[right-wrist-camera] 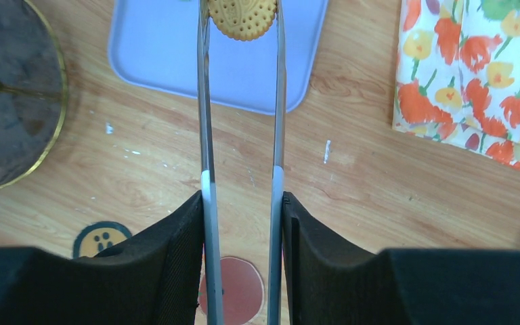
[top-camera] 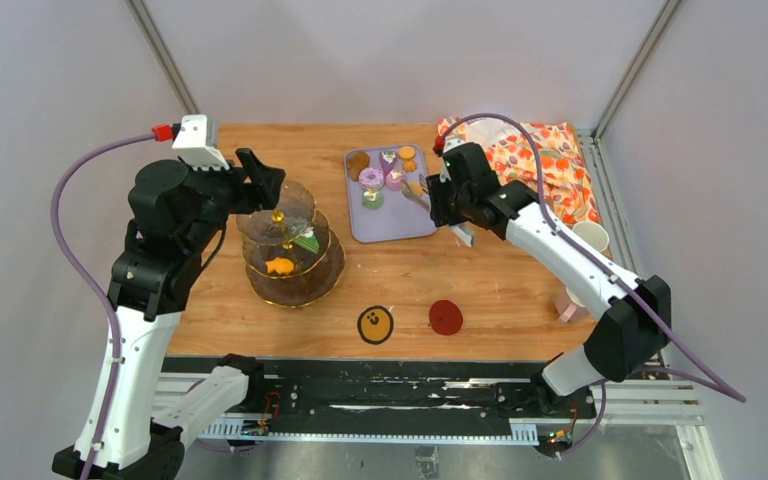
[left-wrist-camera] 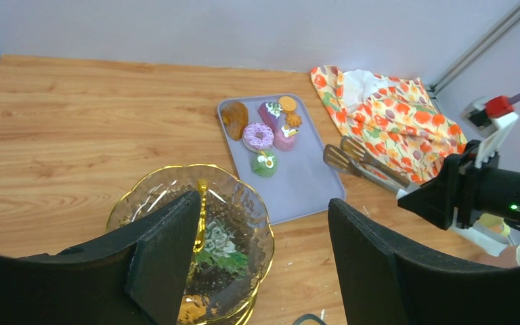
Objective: Serve the afternoon tea
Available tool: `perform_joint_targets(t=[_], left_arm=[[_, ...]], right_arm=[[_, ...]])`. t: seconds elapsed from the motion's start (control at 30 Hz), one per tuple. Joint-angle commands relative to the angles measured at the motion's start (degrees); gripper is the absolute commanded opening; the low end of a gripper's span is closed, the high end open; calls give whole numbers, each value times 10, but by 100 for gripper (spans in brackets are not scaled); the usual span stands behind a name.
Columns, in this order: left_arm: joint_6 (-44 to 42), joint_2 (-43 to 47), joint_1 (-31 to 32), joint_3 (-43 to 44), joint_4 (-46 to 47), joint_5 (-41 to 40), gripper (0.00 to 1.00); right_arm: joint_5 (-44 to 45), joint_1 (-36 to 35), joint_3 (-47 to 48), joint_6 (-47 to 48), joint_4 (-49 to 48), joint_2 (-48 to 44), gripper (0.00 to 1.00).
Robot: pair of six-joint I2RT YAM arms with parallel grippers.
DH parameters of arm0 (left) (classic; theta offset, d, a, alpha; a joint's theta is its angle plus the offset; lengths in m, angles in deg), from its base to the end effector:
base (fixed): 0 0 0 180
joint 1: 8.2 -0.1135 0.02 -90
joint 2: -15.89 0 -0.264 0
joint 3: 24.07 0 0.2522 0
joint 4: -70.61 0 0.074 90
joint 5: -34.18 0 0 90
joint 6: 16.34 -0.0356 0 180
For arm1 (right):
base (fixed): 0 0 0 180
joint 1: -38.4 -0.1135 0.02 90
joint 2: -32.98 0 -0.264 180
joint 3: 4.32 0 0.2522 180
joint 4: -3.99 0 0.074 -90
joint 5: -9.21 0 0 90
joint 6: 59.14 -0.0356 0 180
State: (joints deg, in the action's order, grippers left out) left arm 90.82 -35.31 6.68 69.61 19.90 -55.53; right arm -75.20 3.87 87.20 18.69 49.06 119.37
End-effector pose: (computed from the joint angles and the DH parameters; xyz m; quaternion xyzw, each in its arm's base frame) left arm 0.1440 -0.0384 0.4739 -0.0134 0.7559 -0.1825 0.6286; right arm 0.2808 0.1890 0.3293 -0.1552 0.8918 0.1269 0.4055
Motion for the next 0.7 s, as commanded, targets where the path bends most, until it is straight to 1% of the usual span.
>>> perform_joint_targets(t=[0.0,0.13,0.3,0.5,0.67], left_arm=[[-1,5,3,11,6,-11,74],[-2,6,3,16,2,-16,74],[1,6,3,29,-1,-24,74],[5,14,3,42,-12,-58,74],[5,24,3,39,-17,-67,74]], right_arm=[[-30,-9,40,12,4,-43,15],[-36,-24,73,25,9,-70,15],[-41,-67,131,47,21,-73,16],[-63,-127,197,65,16,-39,16],[-86,-167,250,72,8,8,17]])
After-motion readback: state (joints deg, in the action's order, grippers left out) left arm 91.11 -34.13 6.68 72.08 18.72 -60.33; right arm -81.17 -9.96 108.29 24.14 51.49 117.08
